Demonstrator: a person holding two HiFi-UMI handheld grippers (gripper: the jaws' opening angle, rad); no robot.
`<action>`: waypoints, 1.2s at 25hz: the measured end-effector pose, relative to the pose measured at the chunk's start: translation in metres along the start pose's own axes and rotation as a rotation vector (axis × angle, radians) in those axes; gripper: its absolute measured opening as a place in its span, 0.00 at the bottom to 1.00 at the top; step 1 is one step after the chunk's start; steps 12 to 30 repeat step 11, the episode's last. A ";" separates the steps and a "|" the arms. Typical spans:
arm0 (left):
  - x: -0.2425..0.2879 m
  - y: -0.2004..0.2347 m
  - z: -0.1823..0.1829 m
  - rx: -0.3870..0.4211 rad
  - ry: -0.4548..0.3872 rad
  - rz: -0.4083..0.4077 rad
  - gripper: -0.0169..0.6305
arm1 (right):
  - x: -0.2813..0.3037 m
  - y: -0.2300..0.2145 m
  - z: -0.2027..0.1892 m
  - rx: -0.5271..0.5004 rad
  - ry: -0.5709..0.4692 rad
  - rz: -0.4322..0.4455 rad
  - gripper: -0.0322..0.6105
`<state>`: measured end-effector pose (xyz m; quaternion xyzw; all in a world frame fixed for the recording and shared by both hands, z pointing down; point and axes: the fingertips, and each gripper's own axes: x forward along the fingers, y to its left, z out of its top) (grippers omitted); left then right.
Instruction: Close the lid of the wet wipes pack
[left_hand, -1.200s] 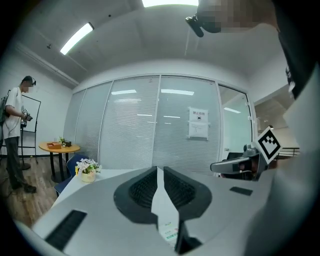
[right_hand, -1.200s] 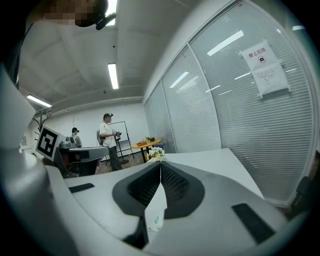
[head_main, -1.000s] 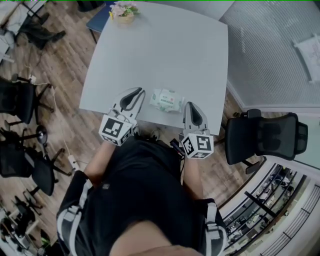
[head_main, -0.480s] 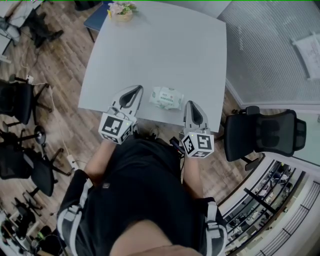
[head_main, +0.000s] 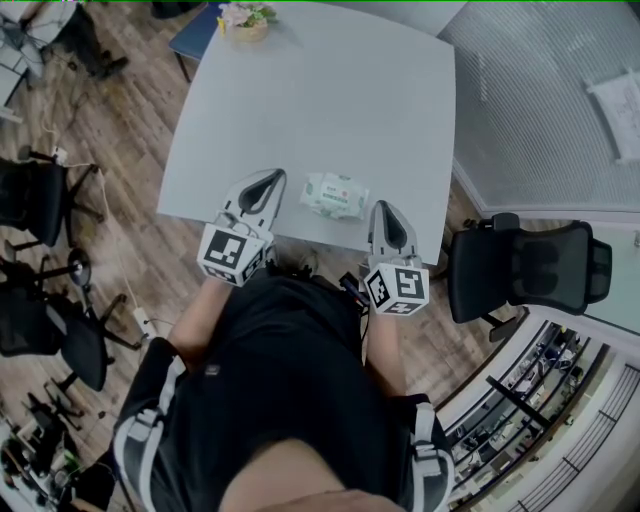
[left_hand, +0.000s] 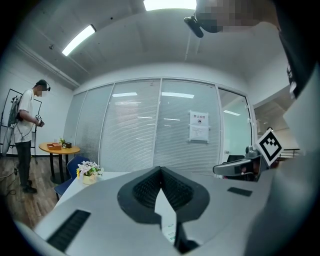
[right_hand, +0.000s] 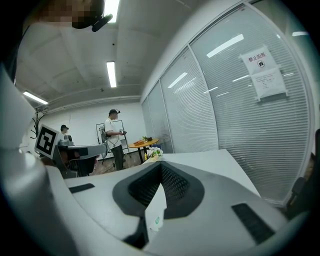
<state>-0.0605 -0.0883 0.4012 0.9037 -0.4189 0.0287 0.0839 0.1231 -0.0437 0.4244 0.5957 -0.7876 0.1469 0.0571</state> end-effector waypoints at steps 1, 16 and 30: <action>0.000 0.001 -0.001 0.001 -0.001 -0.001 0.06 | 0.001 0.000 0.000 0.000 0.001 0.001 0.08; -0.001 0.002 0.001 0.013 0.012 0.035 0.06 | 0.000 0.004 0.000 -0.010 -0.001 0.012 0.08; -0.001 0.002 0.001 0.013 0.012 0.035 0.06 | 0.000 0.004 0.000 -0.010 -0.001 0.012 0.08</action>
